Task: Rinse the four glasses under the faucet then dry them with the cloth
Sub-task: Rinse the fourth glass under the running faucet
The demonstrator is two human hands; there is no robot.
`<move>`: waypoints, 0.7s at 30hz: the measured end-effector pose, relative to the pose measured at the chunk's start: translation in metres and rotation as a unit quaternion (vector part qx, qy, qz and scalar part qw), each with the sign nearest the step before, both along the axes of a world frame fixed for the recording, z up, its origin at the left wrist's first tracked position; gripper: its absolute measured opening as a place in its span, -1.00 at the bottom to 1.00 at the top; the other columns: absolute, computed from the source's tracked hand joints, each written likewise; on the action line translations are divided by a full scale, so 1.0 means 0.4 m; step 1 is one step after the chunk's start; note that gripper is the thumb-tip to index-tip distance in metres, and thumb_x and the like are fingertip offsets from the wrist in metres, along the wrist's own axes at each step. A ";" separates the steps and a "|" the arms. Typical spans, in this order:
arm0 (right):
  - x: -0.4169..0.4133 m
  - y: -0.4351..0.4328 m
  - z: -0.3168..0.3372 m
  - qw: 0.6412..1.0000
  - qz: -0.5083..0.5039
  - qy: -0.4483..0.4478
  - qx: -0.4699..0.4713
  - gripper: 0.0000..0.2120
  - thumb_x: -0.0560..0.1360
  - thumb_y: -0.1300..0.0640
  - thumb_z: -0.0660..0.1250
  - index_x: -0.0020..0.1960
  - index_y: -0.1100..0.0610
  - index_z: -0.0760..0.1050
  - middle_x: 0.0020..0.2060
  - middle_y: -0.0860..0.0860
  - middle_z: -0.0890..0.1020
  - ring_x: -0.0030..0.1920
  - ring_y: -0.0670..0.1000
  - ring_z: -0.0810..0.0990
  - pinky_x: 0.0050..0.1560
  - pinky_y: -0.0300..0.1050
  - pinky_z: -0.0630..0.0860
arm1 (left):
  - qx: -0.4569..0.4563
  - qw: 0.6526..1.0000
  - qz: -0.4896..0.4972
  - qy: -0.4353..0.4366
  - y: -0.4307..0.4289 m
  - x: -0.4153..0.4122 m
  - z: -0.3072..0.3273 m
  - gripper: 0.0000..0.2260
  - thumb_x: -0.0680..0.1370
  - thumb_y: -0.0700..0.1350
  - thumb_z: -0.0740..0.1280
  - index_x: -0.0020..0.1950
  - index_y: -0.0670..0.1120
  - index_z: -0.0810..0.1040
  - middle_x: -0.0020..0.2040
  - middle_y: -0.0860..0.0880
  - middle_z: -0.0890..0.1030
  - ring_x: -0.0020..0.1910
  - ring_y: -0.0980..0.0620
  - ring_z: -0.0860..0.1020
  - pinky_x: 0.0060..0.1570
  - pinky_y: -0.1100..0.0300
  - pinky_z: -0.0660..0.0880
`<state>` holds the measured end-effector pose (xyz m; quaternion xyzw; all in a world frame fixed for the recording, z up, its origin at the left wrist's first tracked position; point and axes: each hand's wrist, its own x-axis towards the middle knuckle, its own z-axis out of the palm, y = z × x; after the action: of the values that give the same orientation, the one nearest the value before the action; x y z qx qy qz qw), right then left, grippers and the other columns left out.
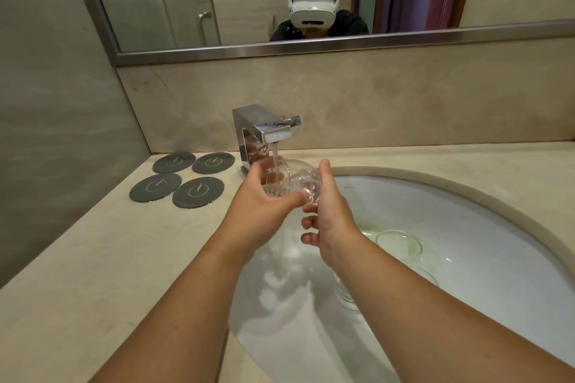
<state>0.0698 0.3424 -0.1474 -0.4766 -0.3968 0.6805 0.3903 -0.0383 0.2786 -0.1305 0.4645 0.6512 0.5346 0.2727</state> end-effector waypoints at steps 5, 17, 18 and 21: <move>0.000 0.005 -0.005 0.999 -0.013 0.040 -0.001 -0.51 0.58 -0.35 0.26 0.12 0.05 0.67 -0.23 0.04 0.47 -0.38 0.01 0.39 -0.39 -0.12 0.36 | -0.005 0.998 -0.028 -0.047 0.006 0.002 -0.007 -0.28 0.34 0.04 0.58 0.48 0.15 0.44 0.17 0.18 0.70 0.16 0.13 0.70 0.32 -0.06 0.59; 0.000 -0.002 0.004 1.000 0.003 0.014 0.021 -0.49 0.61 -0.37 0.13 0.18 -0.05 0.65 0.04 0.03 0.69 -0.23 0.05 0.56 -0.37 -0.12 0.37 | -0.003 0.999 0.016 -0.028 0.002 -0.003 -0.001 -0.31 0.31 0.21 0.62 0.40 0.15 0.50 0.17 0.19 0.70 0.11 0.18 0.71 0.27 -0.06 0.63; 0.001 -0.003 0.005 1.000 0.002 0.006 0.014 -0.46 0.61 -0.43 0.11 0.18 -0.06 0.63 0.01 0.03 0.68 -0.23 0.05 0.56 -0.36 -0.12 0.37 | -0.001 1.000 0.013 -0.023 0.000 -0.002 0.000 -0.33 0.34 0.16 0.63 0.41 0.15 0.50 0.18 0.19 0.69 0.13 0.19 0.70 0.28 -0.06 0.62; 0.005 -0.006 0.007 1.000 0.003 -0.013 0.004 -0.36 0.58 -0.50 0.09 0.17 -0.02 0.64 -0.09 0.02 0.64 -0.27 0.04 0.52 -0.36 -0.12 0.38 | 0.003 1.000 0.000 -0.004 -0.002 0.001 0.002 -0.36 0.42 0.03 0.62 0.45 0.15 0.47 0.22 0.17 0.66 0.14 0.18 0.69 0.30 -0.06 0.61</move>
<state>0.0718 0.3401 -0.1444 -0.4830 -0.4057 0.6737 0.3850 -0.0379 0.2776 -0.1297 0.4631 0.6487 0.5385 0.2736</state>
